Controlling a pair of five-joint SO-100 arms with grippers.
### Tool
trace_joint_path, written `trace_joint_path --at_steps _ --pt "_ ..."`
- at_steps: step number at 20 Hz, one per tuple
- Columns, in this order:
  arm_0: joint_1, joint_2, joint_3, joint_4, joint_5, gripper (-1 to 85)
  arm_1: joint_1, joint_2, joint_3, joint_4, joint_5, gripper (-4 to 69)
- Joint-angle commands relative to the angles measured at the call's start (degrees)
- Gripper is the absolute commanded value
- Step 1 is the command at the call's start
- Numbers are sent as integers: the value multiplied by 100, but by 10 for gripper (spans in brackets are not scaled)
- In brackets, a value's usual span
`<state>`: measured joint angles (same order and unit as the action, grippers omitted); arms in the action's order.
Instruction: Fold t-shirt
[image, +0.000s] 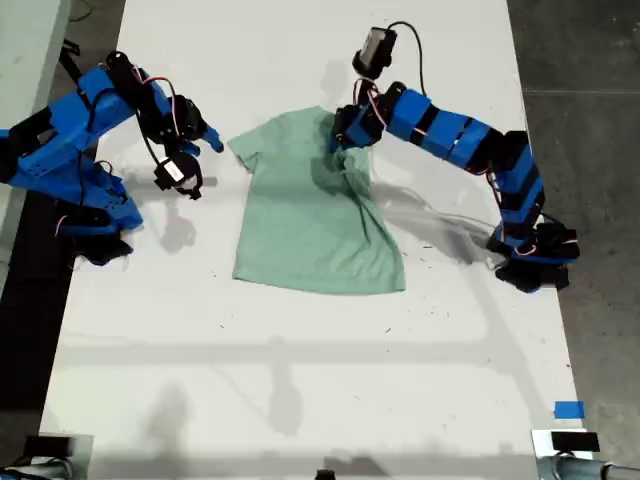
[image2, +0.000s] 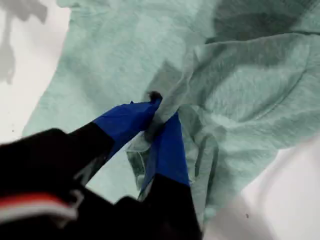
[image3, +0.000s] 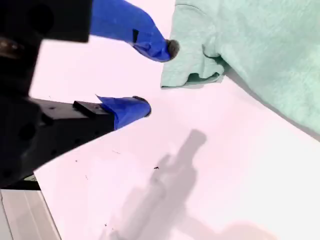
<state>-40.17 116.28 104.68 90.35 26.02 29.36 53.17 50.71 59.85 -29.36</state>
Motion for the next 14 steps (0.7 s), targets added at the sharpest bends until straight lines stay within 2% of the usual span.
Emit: trace_joint_path --at_steps 1,2,7,10,11,14 --pt "-105 44 -325 -18 97 192 35 -466 -853 123 290 258" --pt "-185 44 -325 -35 149 197 53 -457 -853 281 281 399" --pt "-589 -299 -448 -413 624 222 158 1134 -879 1749 -281 317" --pt "-844 -1187 -563 -791 668 228 97 2145 -580 2540 -457 298" --pt "-905 -1582 -642 -1020 721 230 18 2435 -387 2681 -457 292" --pt "-1002 -2997 -1397 -1151 817 238 -308 3138 448 2733 -299 277"
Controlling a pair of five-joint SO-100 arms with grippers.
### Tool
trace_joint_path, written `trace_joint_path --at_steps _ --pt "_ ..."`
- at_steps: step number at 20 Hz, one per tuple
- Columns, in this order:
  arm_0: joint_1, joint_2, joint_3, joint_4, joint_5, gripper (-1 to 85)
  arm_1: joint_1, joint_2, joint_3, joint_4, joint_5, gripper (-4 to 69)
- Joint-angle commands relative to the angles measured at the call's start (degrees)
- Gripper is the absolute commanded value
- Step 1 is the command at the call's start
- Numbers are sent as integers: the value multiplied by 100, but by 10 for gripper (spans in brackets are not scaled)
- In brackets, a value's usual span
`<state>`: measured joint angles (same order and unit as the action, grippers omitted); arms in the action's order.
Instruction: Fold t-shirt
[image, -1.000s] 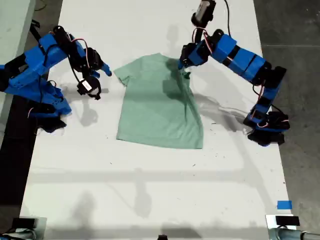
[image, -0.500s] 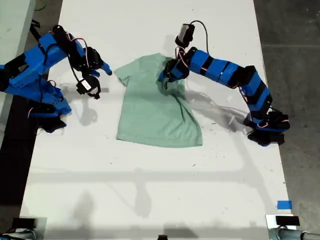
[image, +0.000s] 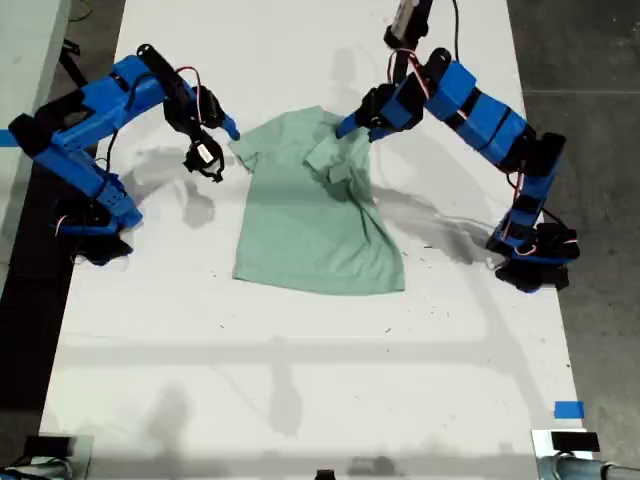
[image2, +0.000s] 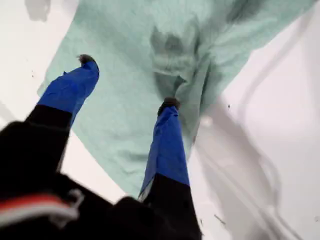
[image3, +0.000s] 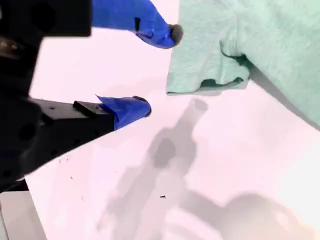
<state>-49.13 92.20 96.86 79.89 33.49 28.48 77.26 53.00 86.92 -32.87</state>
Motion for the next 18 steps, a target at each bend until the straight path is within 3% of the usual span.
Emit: trace_joint_path --at_steps 1,9,10,12,13,18 --pt "-105 -1020 -914 -132 97 239 -325 888 457 26 123 275" --pt "-475 -4219 -3797 896 202 253 -932 2118 1670 35 431 239" --pt "-562 -4570 -4069 1046 308 234 -967 2355 1881 26 475 235" --pt "-765 -5212 -4878 1564 281 44 -1046 2856 2294 -44 554 230" --pt "-870 -5229 -4931 1564 237 0 -1090 3085 2479 -62 598 227" --pt "-914 -5063 -5212 1652 202 0 -1151 4403 3533 -176 817 213"
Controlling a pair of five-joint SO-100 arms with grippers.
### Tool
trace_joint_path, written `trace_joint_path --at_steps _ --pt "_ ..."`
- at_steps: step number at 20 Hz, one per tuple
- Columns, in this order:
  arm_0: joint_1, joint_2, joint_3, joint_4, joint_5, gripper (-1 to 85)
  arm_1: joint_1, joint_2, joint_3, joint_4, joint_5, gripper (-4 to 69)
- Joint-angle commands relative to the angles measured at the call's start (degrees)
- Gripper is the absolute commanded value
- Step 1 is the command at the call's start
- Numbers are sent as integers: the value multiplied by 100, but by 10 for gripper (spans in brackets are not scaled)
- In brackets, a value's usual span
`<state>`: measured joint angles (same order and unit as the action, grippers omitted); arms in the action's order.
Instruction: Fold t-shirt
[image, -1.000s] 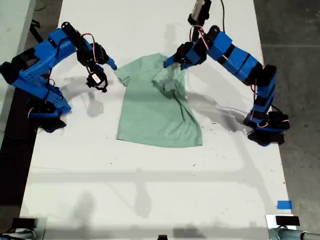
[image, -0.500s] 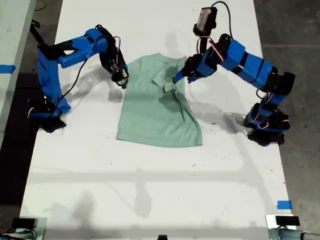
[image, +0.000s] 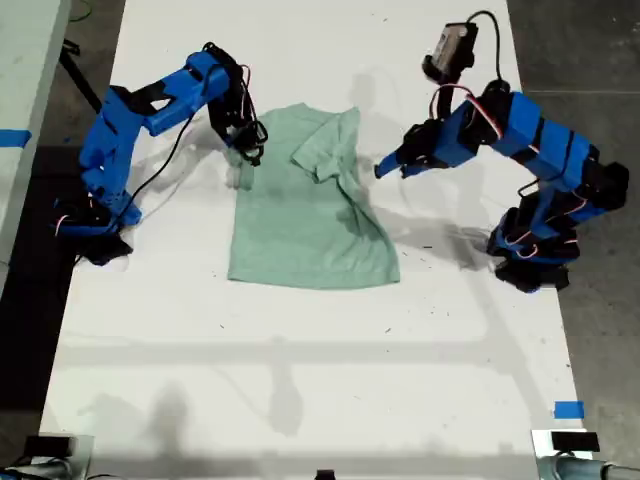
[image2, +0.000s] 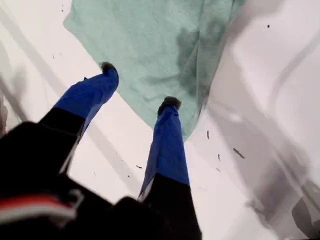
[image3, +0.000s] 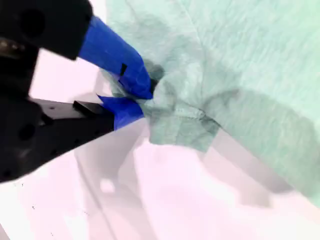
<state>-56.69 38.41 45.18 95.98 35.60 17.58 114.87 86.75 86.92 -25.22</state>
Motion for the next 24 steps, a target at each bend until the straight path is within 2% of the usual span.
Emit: trace_joint_path --at_steps 1,4,7,10,12,18,19,20,21,23,24 --pt "-105 554 -26 62 -79 0 -44 853 352 -185 70 211" --pt "-9 1907 308 176 -360 0 -9 1134 888 -220 167 204" --pt "237 3059 281 167 -343 0 -35 1248 1213 -308 220 197" --pt "896 3278 237 -598 -202 0 -35 1406 1362 -308 220 190" --pt "1239 2540 -35 -1134 -141 0 -88 1521 1477 -308 281 186" --pt "1705 1081 -325 -3041 -185 0 -624 1942 2074 -387 861 182" --pt "1714 993 -325 -3375 -123 23 -747 2039 2206 -457 976 181" --pt "1714 949 -334 -3639 -35 128 -853 2118 2355 -545 1090 180" --pt "1784 1055 -334 -3727 141 160 -940 2215 2531 -650 1178 179" --pt "2013 1600 -325 -3647 606 263 -1046 2479 3032 -940 1274 176" --pt "2153 1960 -316 -3437 853 256 -1063 2654 3366 -1143 1292 167"
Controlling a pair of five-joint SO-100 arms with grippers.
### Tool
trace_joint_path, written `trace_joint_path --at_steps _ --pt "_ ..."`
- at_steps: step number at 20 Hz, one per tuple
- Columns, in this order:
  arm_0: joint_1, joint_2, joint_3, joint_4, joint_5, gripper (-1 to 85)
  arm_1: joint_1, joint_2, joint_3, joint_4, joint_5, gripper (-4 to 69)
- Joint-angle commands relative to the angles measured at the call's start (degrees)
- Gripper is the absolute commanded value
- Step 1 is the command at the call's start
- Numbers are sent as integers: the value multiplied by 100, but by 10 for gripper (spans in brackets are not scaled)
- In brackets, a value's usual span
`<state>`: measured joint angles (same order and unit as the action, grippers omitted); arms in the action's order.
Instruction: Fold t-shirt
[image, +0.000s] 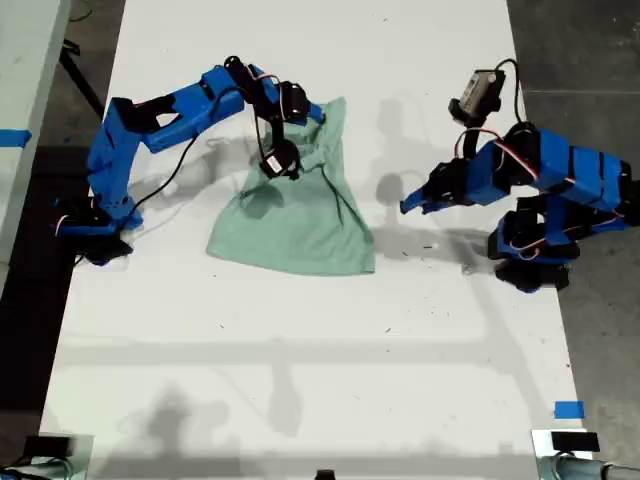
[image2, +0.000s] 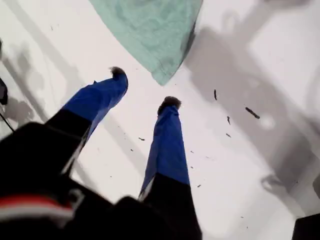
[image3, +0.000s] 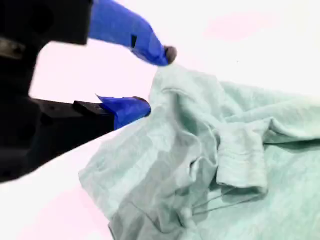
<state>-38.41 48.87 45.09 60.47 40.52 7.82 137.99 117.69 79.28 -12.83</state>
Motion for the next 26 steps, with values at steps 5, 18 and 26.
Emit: trace_joint_path --at_steps 5,18,26 --pt "1125 3234 1116 1644 299 254 -606 826 1547 -1248 9 70" --pt "3524 6504 6917 1239 -2461 256 -246 -1960 1187 -2681 -562 264" --pt "3981 7102 7304 1890 -2927 256 -554 -4104 -62 -3146 -536 296"
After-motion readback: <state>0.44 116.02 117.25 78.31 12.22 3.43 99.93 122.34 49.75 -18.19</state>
